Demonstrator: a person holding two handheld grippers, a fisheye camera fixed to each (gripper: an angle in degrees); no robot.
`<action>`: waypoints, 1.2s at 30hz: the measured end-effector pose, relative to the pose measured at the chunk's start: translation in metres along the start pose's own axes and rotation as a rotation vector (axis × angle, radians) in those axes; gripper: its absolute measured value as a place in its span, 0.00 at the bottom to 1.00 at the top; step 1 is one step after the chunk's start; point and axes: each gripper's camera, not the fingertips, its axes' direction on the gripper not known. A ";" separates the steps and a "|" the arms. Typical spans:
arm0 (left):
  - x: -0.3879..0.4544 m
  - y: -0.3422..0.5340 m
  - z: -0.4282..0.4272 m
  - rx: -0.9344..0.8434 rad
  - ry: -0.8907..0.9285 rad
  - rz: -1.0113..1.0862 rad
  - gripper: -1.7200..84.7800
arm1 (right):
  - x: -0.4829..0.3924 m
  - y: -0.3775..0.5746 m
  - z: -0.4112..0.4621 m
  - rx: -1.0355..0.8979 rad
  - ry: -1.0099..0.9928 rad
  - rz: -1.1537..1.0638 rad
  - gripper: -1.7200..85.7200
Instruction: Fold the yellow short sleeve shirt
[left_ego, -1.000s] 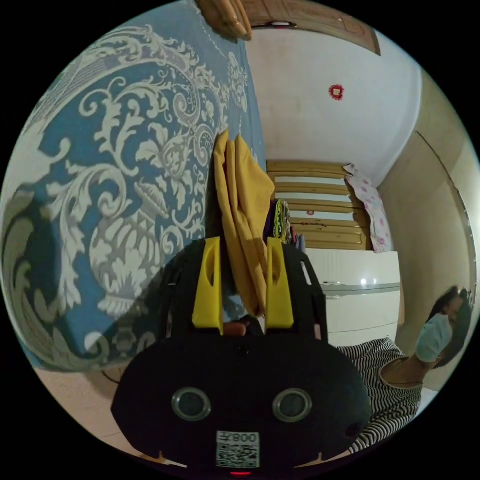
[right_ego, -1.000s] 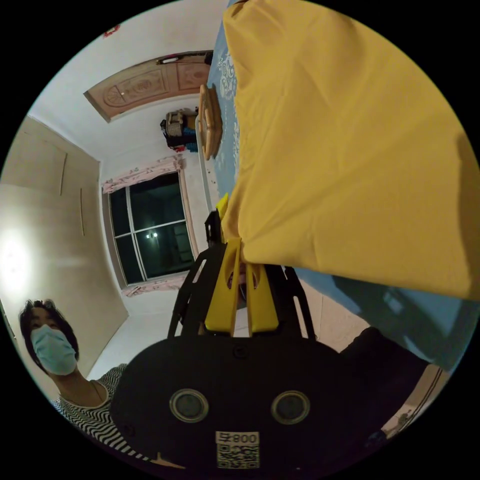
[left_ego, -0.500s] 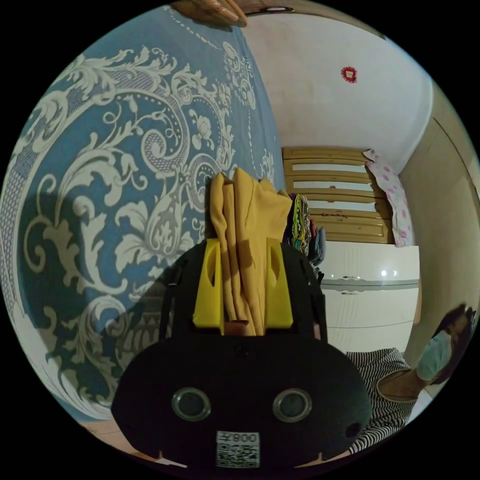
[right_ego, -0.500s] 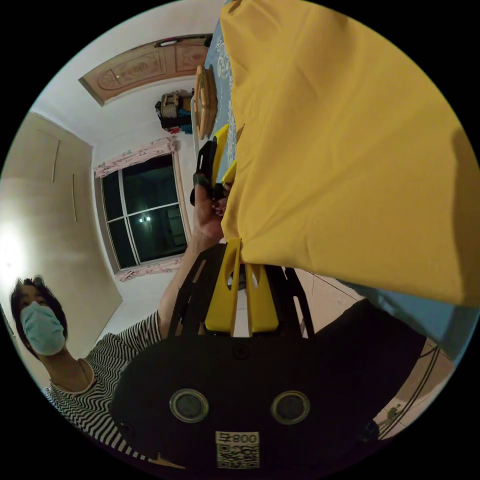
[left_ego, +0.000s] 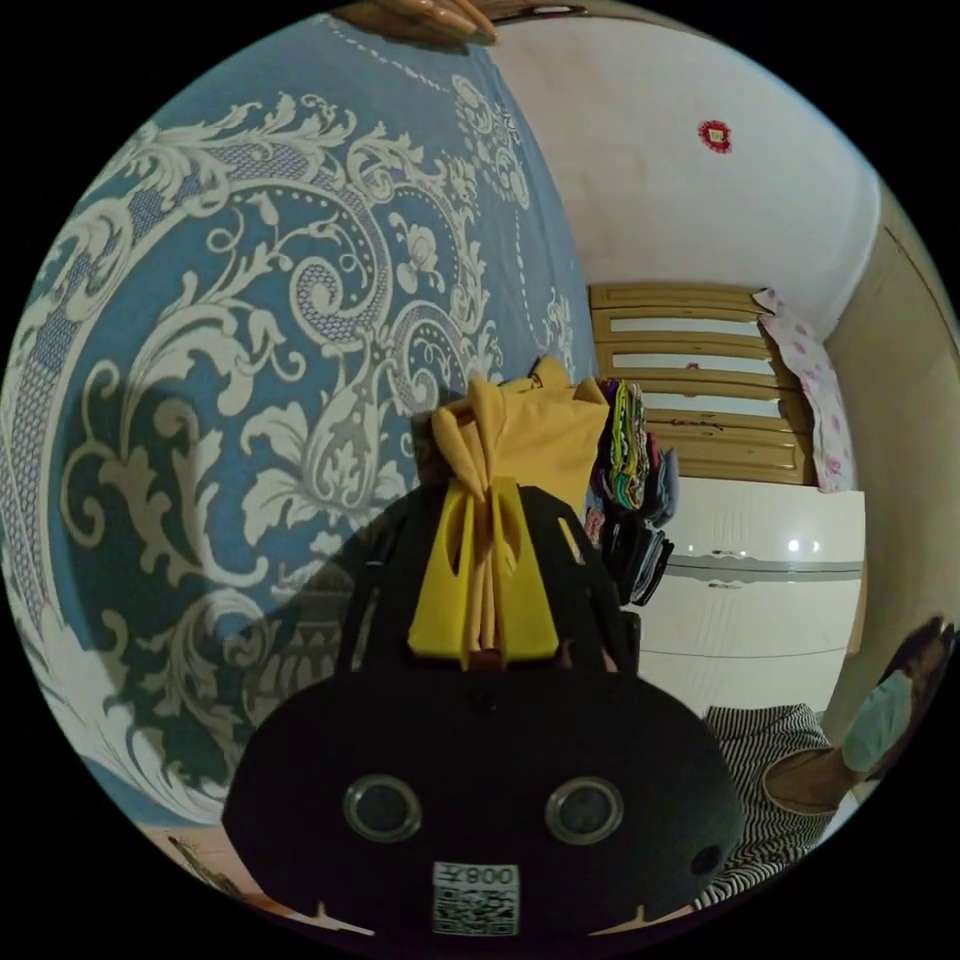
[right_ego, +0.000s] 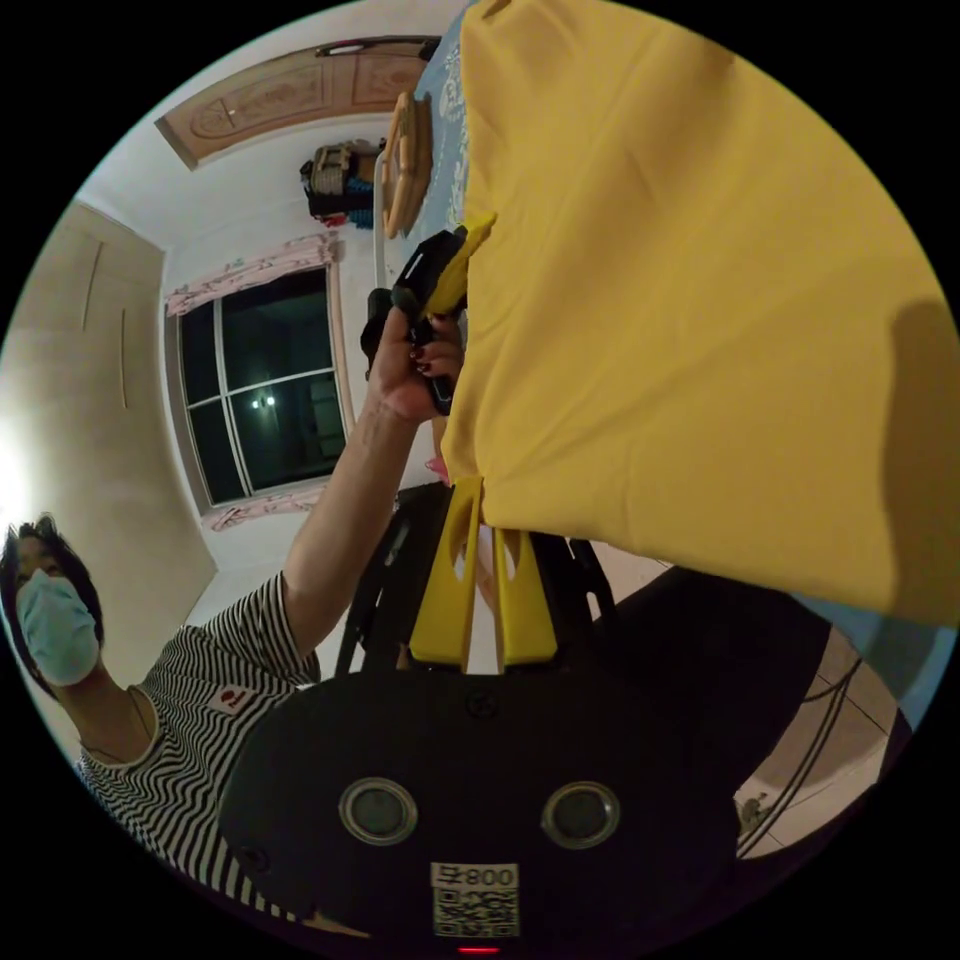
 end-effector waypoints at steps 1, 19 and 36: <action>0.002 0.002 0.011 0.004 -0.008 0.012 0.07 | 0.006 0.011 -0.011 -0.003 -0.001 -0.003 0.02; 0.095 0.056 0.189 0.145 0.217 0.240 0.06 | 0.073 0.228 -0.262 0.114 -0.255 -0.200 0.03; 0.250 0.023 0.650 -0.252 0.375 0.521 0.05 | 0.199 0.496 -0.642 0.814 -0.376 -0.381 0.03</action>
